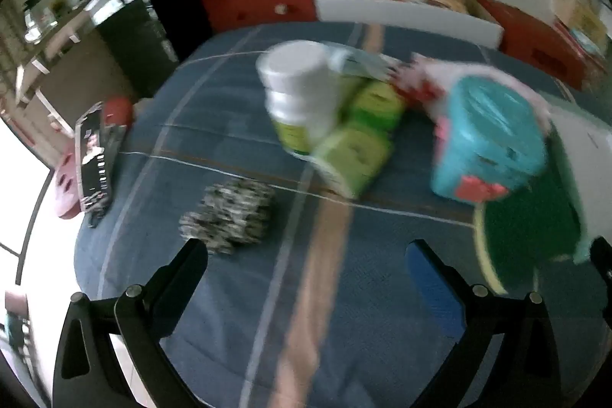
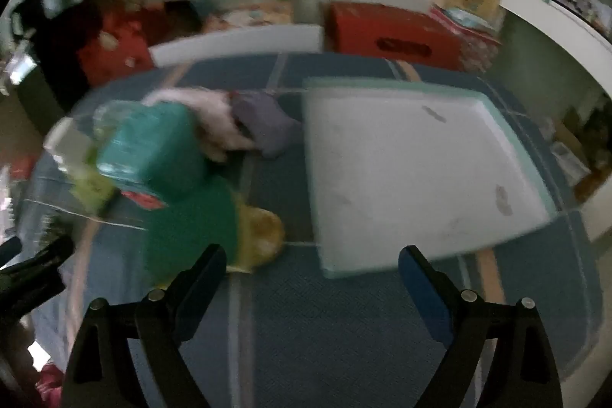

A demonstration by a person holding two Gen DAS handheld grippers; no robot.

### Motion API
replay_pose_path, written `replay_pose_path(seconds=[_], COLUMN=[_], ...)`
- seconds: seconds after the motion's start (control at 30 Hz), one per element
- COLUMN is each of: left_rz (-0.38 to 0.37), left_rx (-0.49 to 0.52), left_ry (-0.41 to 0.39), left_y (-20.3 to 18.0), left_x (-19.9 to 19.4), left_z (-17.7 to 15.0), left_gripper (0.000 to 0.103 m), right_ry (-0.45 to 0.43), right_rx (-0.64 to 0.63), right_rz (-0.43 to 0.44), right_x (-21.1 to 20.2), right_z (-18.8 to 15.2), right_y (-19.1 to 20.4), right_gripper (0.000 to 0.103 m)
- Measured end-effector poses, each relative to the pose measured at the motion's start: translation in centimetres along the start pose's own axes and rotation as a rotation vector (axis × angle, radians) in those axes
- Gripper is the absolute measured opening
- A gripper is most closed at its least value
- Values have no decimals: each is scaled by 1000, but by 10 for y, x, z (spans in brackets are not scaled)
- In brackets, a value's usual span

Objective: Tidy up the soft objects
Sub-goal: 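Grasp the leopard-print scrunchie with the left tool while the right tool holds the green sponge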

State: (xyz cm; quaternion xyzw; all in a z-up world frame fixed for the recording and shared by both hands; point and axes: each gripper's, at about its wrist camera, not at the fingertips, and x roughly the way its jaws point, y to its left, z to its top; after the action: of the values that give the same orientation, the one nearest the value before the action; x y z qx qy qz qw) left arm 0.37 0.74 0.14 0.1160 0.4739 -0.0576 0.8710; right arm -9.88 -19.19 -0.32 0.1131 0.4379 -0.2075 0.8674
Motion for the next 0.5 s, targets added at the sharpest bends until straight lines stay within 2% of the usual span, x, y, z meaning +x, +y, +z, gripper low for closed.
replay_pose_path(seconds=[0.17, 0.27, 0.4, 0.5], left_rz=[-3, 33, 12, -11], left_rx=[-112, -143, -176, -182], left_ry=[32, 43, 55, 123], left_y=[44, 61, 76, 77], left_x=[12, 24, 38, 52], left_z=[4, 2, 3, 2], left_gripper=[103, 103, 103, 103], right_ry=[12, 22, 50, 57], right_rx=[-81, -115, -144, -165], right_rz=[52, 62, 78, 71], right_x=[10, 16, 25, 29], right_z=[0, 0, -1, -1], right_y=[30, 45, 57, 63], right_gripper=[93, 93, 93, 93])
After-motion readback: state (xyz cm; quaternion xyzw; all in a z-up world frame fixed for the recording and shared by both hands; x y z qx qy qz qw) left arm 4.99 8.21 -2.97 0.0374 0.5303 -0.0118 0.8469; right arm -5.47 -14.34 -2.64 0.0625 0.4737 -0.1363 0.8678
